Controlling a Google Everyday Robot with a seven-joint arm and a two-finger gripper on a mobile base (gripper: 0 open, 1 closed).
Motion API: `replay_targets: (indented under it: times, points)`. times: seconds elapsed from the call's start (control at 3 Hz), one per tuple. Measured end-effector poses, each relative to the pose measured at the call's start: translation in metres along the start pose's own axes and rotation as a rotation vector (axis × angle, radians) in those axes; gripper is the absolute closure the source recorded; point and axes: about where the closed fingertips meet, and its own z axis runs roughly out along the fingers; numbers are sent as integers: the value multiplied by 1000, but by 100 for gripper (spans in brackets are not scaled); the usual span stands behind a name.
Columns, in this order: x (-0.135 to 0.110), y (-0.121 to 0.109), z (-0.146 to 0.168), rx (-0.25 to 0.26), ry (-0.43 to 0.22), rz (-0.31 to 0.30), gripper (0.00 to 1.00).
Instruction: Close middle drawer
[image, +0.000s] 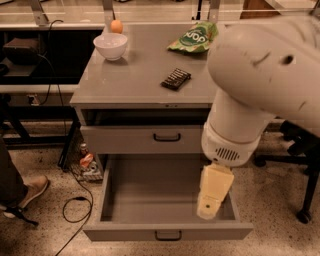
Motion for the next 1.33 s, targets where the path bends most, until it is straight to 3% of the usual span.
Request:
replay_targets:
  times: [0.33,0.67,1.0,1.33]
  points:
    - [-2,-1,-3,6,-6,0,0]
    - [13,-1,35,-61,-16,83,0]
    - [43,5,139,-245,-52,269,3]
    - [52,10,200,-329,-73,377,25]
